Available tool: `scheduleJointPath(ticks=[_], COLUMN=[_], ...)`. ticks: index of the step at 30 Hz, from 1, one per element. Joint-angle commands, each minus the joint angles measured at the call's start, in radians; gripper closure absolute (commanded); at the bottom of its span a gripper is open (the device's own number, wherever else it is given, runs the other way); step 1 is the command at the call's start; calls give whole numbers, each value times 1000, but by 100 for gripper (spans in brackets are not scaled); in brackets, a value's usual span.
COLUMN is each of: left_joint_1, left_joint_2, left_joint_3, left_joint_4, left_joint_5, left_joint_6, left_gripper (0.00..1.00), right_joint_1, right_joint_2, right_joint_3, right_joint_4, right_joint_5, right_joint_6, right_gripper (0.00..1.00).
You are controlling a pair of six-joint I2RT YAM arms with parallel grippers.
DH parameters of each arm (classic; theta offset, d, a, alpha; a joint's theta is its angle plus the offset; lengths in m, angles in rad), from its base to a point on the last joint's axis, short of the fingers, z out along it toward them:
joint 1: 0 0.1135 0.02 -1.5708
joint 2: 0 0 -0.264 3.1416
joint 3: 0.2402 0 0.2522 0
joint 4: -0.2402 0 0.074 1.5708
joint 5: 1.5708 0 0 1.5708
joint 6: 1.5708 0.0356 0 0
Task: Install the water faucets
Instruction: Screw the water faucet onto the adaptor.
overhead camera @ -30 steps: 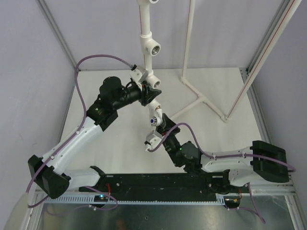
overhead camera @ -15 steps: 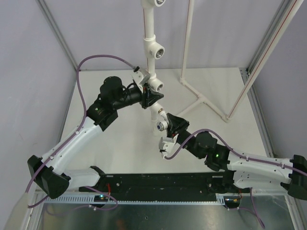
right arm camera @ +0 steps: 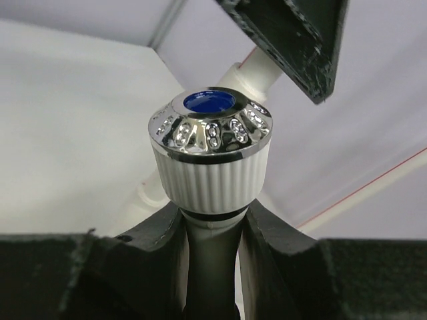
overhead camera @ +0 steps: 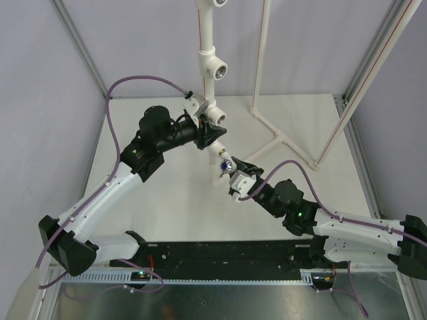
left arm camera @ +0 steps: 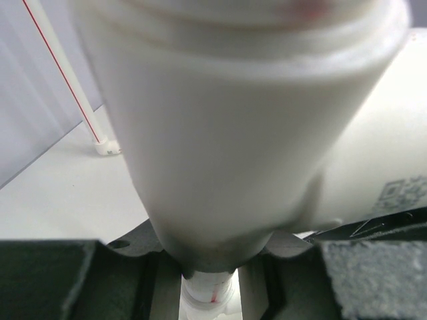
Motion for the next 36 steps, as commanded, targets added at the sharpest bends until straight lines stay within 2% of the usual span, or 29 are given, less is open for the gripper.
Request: scheduleJointPath(ticks=[1,6,11,15,19,26,36], left_joint_1=[-94,-96,-95,-95,-91,-81,-74], left_joint_2=[18,17,15,12,5,2,0], left_joint_3=[16,17,19,19,21,22,20], left_joint_4=[-177,-182,-187,-196,-206,-217,-221], left_joint_5=[198,197,197,196,181,167,163], left_joint_6=[-89,-85,-79,-67,-54,-41,-27], left_gripper=[100,100,100,100,100,100,100], right_joint_1=[-22,-23,-25,-17,-7,0,8], right_joint_2=[20,39,50,39,14,-12,2], right_joint_3=[4,-58,-87,-89,-89,-90,-99], right_joint_4=[110,222,255,218,152,49,24], right_joint_5=[-129,-55,23,90,139,175,190], right_joint_6=[452,793,1092,1347,1531,1887,2425], right_gripper=[100,100,100,100,100,100,100])
